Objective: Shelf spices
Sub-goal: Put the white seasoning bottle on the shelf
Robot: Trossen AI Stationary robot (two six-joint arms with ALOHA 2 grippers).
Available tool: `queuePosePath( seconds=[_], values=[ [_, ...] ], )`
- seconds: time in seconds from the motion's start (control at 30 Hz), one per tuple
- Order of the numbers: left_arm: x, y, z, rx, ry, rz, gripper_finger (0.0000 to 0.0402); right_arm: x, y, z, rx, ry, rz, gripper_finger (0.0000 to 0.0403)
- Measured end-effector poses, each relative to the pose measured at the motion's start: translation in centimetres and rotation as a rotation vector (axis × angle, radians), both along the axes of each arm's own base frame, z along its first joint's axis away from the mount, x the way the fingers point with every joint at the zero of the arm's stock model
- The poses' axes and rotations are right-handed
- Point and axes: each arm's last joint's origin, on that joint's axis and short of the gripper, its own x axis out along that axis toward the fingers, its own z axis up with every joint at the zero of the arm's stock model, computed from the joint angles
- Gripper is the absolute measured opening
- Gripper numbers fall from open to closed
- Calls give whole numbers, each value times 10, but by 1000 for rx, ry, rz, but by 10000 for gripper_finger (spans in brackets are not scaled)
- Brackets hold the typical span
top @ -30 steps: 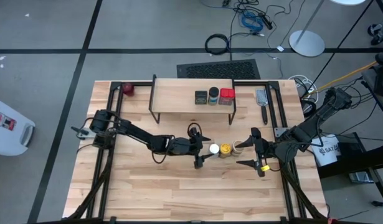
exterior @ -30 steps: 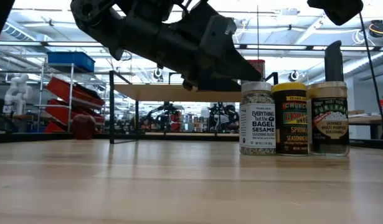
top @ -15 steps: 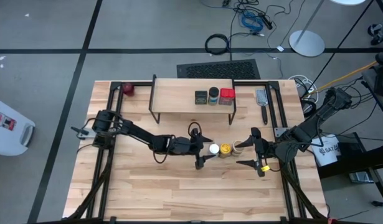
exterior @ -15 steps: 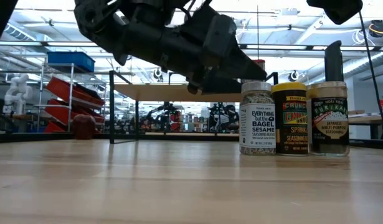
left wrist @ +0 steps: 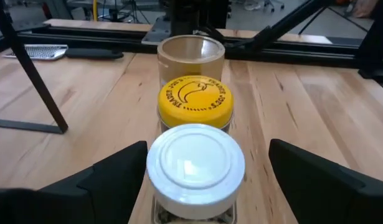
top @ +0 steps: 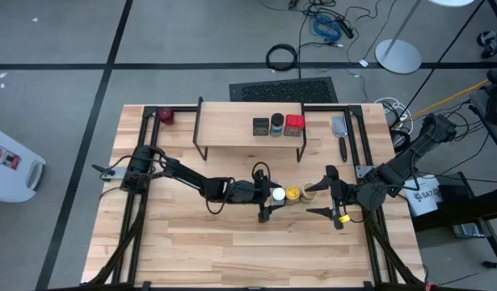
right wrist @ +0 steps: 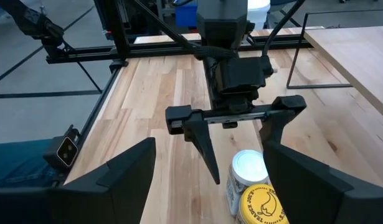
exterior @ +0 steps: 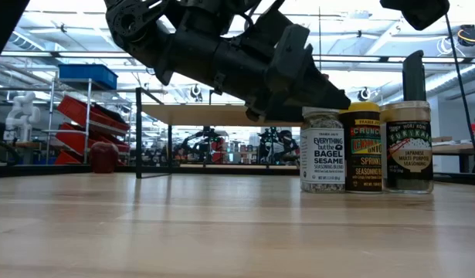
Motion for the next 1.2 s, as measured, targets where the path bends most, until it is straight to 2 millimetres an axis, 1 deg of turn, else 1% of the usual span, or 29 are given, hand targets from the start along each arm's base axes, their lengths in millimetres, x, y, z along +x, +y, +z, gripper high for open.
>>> queuePosePath(
  seconds=[0.5, 0.73, 0.93, 1.03, 1.2],
  values=[
    [0, 0, -1, 6, 11, 0, 273, 0, 0, 0, -3, 1, 2, 286],
    [-1, 0, -1, 13, 14, -1, 210, 0, 0, 0, -3, 1, 2, 286],
    [-1, 1, 1, 13, 19, 0, 207, 0, 0, 0, 9, 0, -2, 286],
    [-5, 1, 9, 16, 31, -1, 209, 0, 0, 0, 18, 0, -5, 286],
    [-16, 4, 44, 32, 20, 0, 212, 0, 0, 0, 27, 0, -8, 286]
  ],
)
